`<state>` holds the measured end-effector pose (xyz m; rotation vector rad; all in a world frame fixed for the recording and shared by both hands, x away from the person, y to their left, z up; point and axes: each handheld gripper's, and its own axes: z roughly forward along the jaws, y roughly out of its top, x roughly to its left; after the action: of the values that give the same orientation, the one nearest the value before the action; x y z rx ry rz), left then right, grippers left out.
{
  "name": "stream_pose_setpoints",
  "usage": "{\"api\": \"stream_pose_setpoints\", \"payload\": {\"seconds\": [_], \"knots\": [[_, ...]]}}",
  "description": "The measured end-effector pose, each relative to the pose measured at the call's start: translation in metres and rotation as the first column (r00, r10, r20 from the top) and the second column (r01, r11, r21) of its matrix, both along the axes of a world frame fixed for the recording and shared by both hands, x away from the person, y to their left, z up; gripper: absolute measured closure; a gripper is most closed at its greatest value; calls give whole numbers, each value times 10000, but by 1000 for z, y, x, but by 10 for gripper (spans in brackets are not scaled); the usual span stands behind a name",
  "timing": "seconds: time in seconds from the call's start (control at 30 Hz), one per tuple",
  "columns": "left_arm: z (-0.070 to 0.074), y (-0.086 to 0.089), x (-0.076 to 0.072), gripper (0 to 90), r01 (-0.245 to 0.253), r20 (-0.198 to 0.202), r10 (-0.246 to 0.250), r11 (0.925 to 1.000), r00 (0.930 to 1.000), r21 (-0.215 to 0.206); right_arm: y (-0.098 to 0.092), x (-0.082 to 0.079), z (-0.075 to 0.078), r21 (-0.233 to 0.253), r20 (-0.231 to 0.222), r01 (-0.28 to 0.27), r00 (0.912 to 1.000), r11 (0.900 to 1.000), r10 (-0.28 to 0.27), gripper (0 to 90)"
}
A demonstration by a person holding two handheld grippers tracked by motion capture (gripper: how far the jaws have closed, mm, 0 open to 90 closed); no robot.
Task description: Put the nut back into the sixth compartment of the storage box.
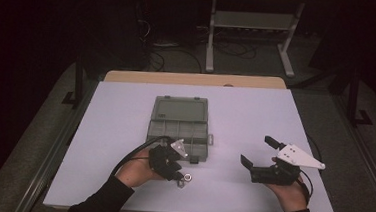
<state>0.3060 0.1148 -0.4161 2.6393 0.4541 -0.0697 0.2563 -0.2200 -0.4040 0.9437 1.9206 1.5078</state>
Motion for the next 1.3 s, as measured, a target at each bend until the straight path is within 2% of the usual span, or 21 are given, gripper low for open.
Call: {"api": "stream_pose_setpoints", "payload": {"seconds": [0.2, 0.4, 0.63, 1.3], "knots": [[-3, -1, 1, 653, -45, 119, 43, 9998, 9999, 168, 0, 0, 0, -8, 18, -7, 10000, 10000, 7, 0], [-6, -2, 2, 661, -10, 67, 8, 9996, 10000, 298, 0, 0, 0, -5, 26, 2, 10000, 10000, -2, 0], [-5, -4, 0, 692, 38, 263, -51, 9989, 9996, 465, 0, 0, 0, -8, 33, -6, 10000, 10000, 6, 0], [-3, -6, 0, 705, 226, 347, -249, 9976, 9991, 657, 0, 0, 0, 13, -22, -7, 10000, 10000, 7, 0]]}}
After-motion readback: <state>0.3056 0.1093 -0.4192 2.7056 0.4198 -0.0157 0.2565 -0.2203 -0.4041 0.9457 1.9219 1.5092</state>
